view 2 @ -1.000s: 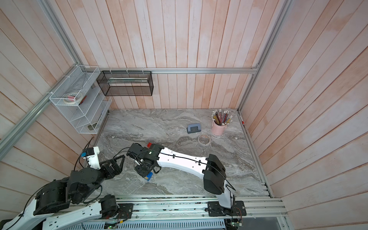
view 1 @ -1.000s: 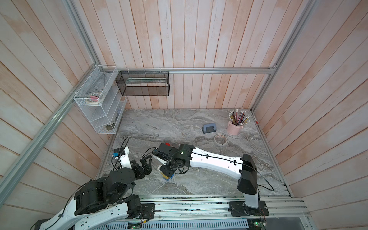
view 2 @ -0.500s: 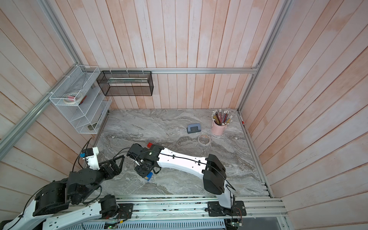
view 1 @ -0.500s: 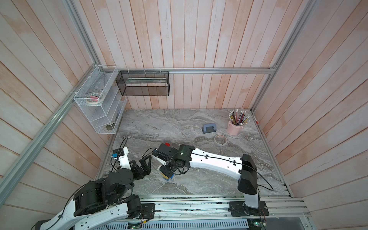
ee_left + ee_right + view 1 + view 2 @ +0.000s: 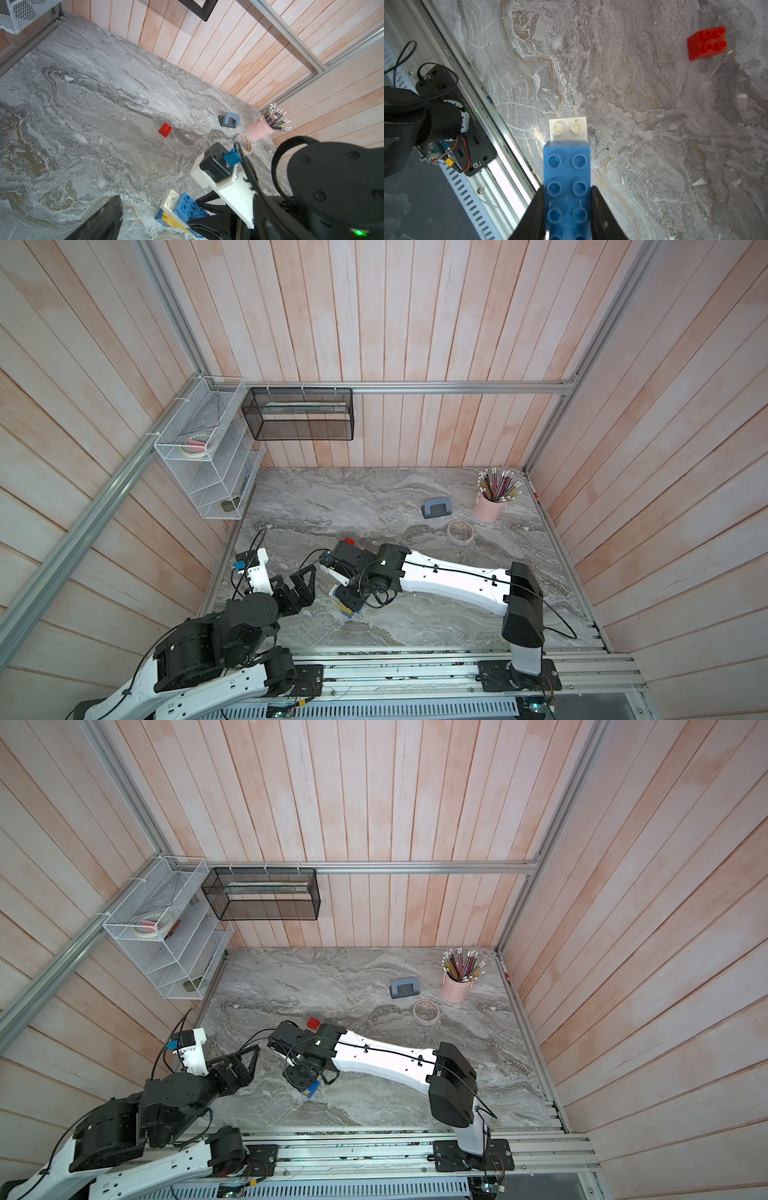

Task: Assemble a spoon with lego
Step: Assemble the lego brick with the lego brick.

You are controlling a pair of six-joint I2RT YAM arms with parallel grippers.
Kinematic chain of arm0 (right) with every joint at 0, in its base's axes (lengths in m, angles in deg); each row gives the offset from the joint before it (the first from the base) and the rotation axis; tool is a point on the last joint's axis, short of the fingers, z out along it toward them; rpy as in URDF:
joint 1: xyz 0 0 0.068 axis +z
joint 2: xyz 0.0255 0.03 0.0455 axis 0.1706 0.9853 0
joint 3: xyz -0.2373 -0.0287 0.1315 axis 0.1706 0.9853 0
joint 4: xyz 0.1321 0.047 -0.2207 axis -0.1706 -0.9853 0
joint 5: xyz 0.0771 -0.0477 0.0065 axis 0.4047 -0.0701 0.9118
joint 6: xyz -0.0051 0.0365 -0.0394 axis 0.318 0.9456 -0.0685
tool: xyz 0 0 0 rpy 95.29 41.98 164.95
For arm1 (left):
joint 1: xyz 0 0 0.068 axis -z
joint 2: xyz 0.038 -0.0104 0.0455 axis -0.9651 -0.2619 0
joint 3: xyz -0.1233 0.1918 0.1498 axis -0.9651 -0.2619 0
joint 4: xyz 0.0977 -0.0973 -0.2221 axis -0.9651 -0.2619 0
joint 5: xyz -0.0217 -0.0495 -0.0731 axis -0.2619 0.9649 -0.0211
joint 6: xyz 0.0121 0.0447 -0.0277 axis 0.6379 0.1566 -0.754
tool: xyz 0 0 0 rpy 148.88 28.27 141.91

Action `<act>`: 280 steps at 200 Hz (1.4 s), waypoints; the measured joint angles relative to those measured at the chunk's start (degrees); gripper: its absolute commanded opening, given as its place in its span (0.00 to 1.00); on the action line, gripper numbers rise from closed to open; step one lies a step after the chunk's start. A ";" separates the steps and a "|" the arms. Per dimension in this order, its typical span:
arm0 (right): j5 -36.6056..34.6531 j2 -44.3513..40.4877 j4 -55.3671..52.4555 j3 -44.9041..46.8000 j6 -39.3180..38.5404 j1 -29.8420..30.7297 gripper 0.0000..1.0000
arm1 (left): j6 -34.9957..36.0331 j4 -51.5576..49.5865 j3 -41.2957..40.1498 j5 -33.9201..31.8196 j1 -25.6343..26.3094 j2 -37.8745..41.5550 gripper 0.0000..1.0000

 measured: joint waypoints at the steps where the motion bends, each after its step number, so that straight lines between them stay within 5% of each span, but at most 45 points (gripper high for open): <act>1: 0.00 0.00 0.02 0.00 -0.02 0.00 0.06 | 0.00 0.02 -0.02 0.00 0.00 0.00 1.00; 280: -7.10 -4.79 5.07 4.46 -2.34 2.62 0.03 | -0.85 -1.09 -1.22 0.00 0.00 1.84 1.00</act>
